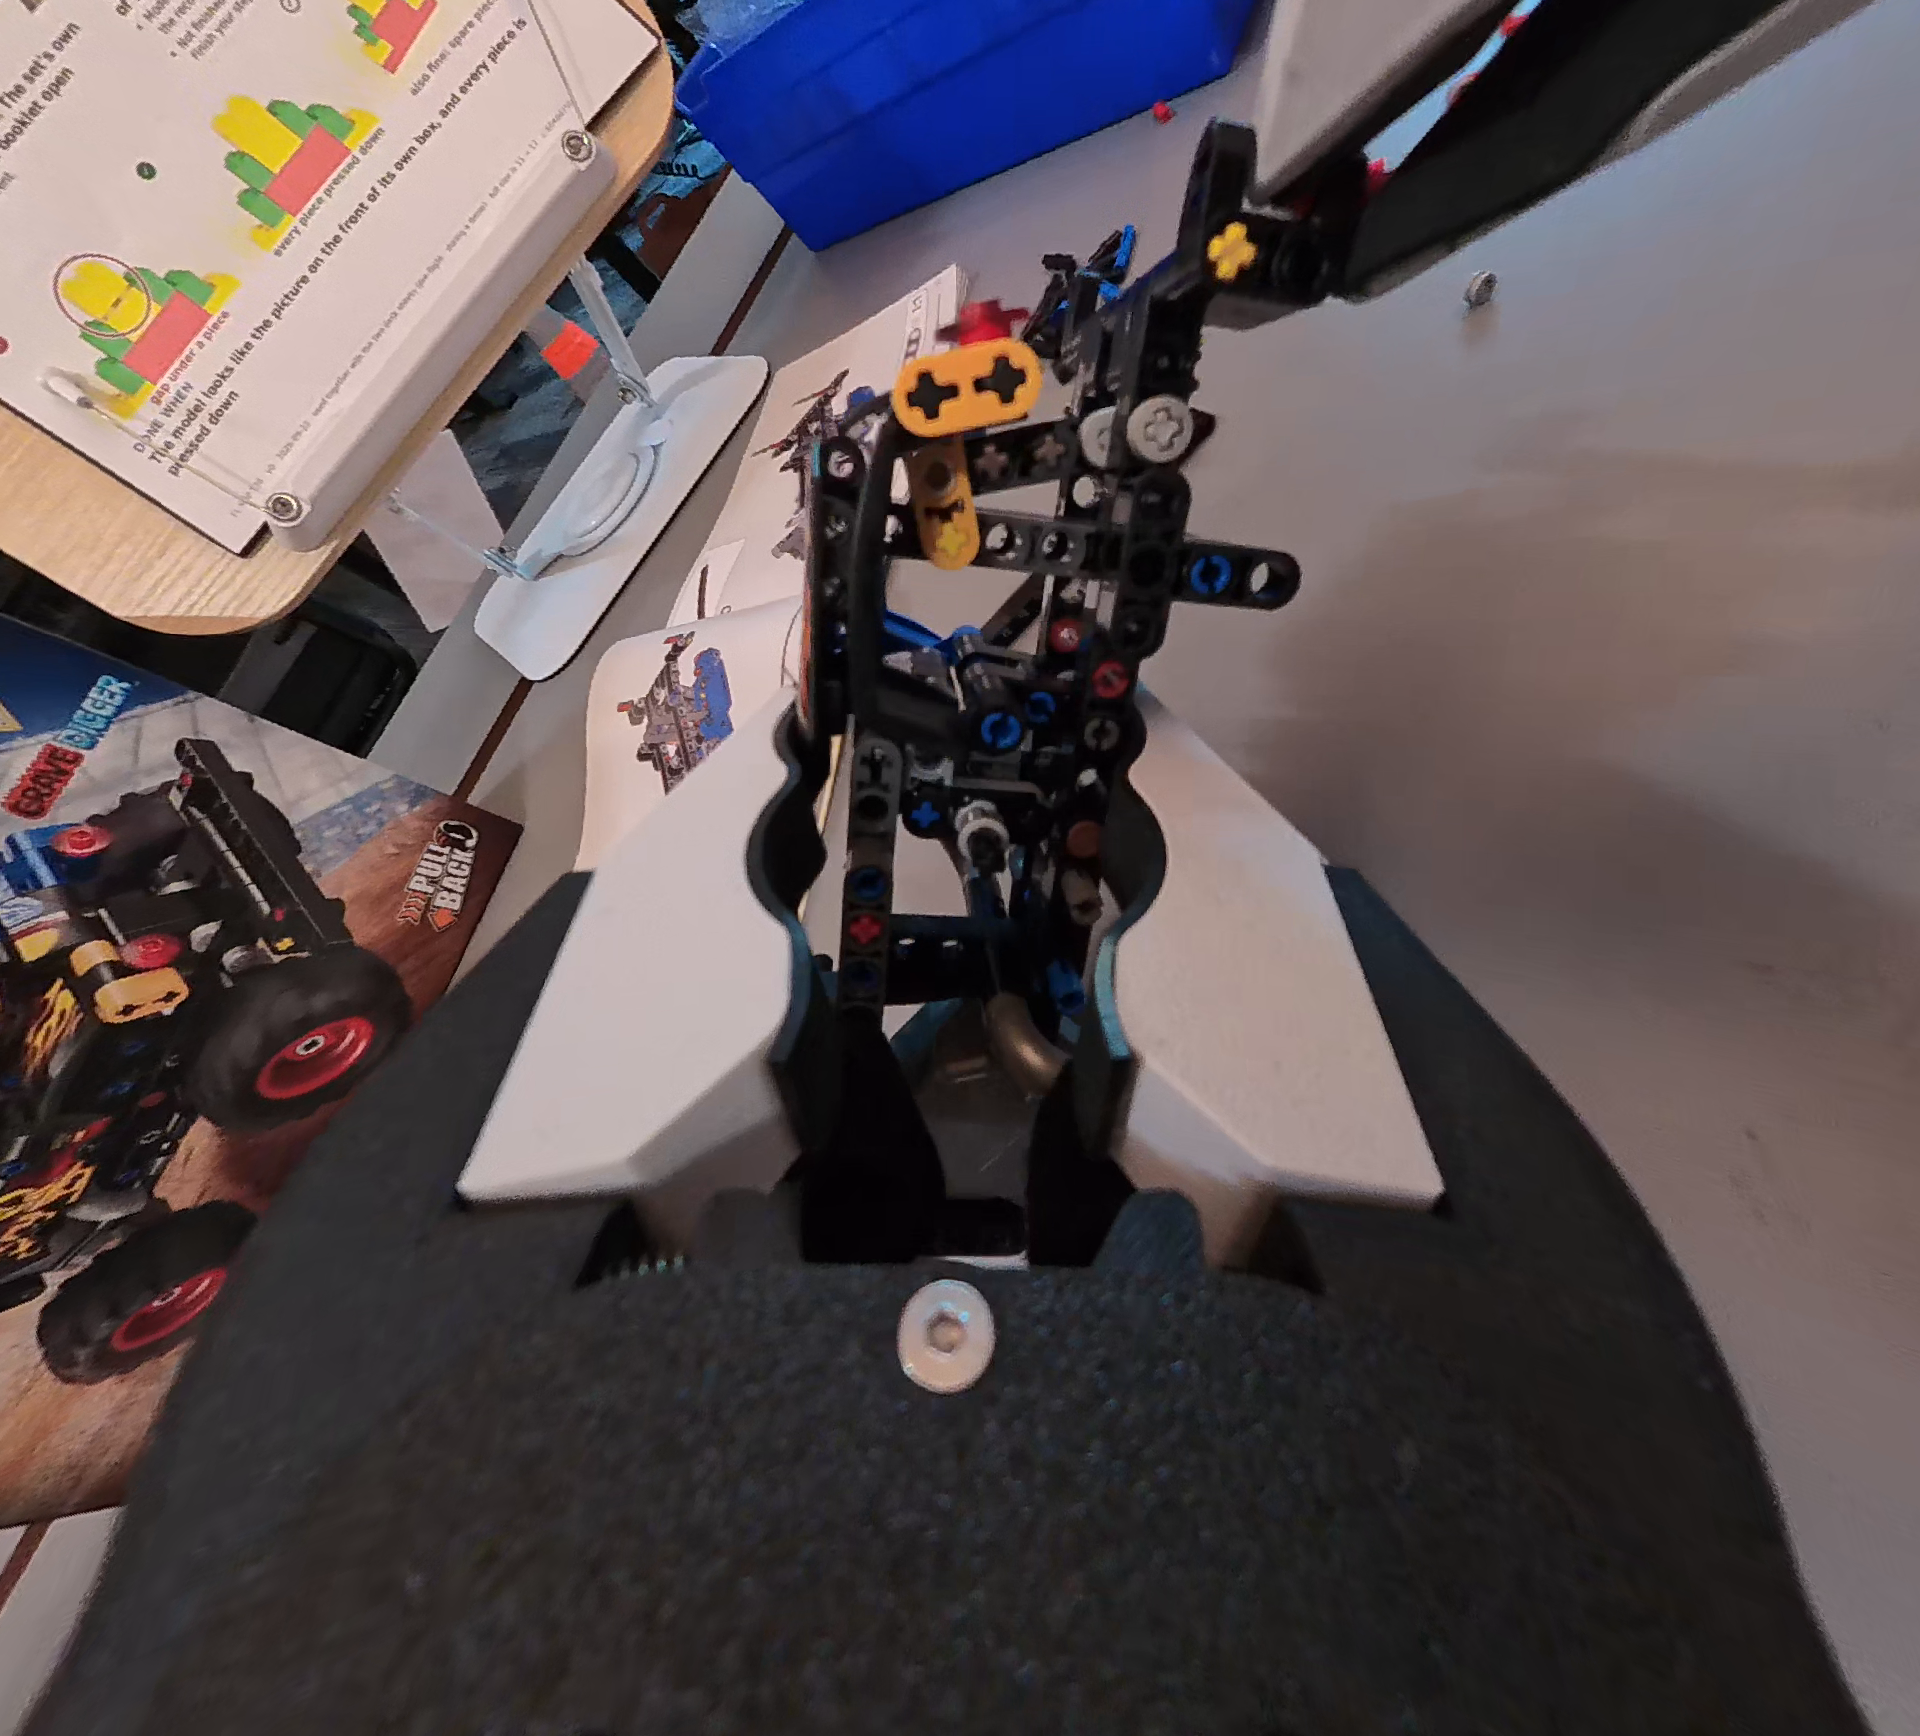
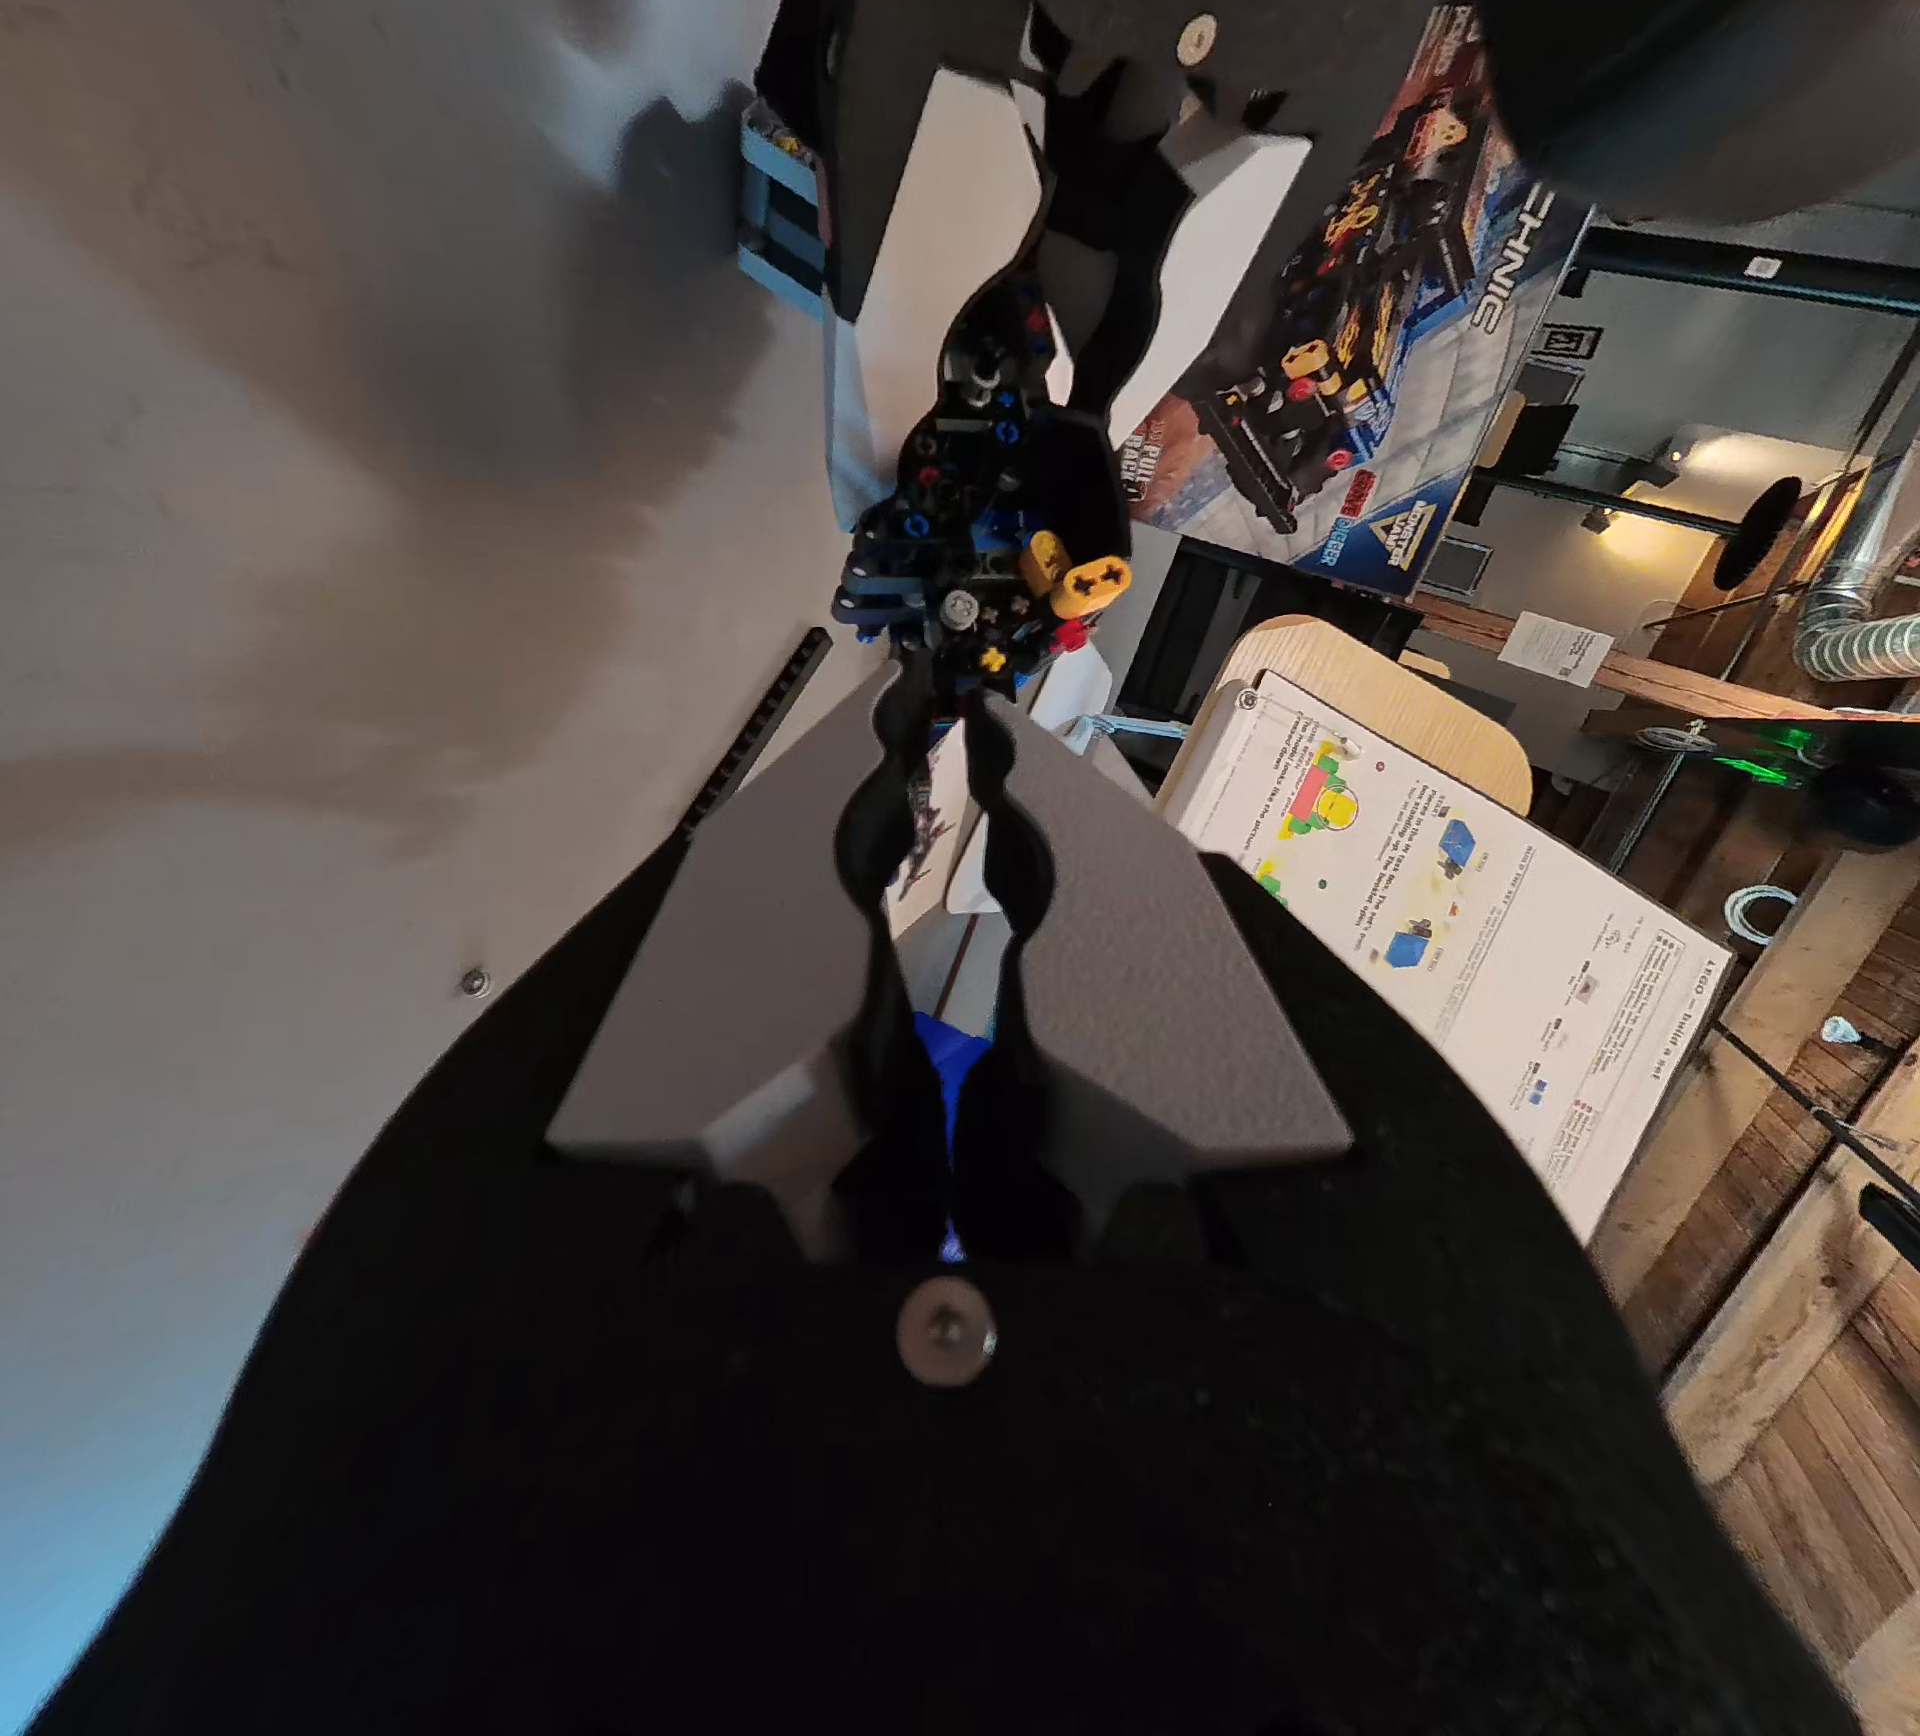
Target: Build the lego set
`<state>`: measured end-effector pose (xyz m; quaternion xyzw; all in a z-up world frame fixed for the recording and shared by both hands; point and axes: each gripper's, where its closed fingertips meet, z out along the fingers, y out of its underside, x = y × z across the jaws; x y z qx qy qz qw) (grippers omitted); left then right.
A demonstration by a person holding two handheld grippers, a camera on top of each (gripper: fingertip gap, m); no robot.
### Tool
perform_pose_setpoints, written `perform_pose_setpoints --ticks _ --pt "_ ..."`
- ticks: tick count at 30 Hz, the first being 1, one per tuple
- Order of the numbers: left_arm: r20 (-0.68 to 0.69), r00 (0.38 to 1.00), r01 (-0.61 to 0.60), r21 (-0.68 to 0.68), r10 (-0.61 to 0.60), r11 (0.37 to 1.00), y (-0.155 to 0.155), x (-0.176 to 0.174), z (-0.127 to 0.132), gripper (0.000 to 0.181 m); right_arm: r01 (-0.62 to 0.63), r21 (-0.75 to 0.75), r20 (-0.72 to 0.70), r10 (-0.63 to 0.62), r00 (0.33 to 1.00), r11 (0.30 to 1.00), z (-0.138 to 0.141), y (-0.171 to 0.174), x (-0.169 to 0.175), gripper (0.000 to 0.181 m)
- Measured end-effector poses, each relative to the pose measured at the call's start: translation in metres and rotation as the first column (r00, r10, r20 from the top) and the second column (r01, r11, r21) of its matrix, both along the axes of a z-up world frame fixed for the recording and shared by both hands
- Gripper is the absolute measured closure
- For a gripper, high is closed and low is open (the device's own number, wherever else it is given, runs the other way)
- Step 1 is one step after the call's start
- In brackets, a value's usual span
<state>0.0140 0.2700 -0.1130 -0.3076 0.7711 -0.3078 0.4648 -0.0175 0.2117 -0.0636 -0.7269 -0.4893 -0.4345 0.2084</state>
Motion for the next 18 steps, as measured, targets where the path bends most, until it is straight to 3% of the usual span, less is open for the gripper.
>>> perform_pose_setpoints --ticks 11,18 --pt "0.011 1.000 -0.018 0.026 0.018 0.999 0.003 0.002 -0.001 0.131 -0.003 -0.021 -0.001 0.003 1.000 1.000 -0.003 0.000 0.003 0.178" --pt "0.011 1.000 -0.007 -0.011 0.007 1.000 0.003 0.002 0.002 0.131 -0.029 0.088 -0.141 0.041 0.989 0.996 0.008 0.000 -0.011 0.170"
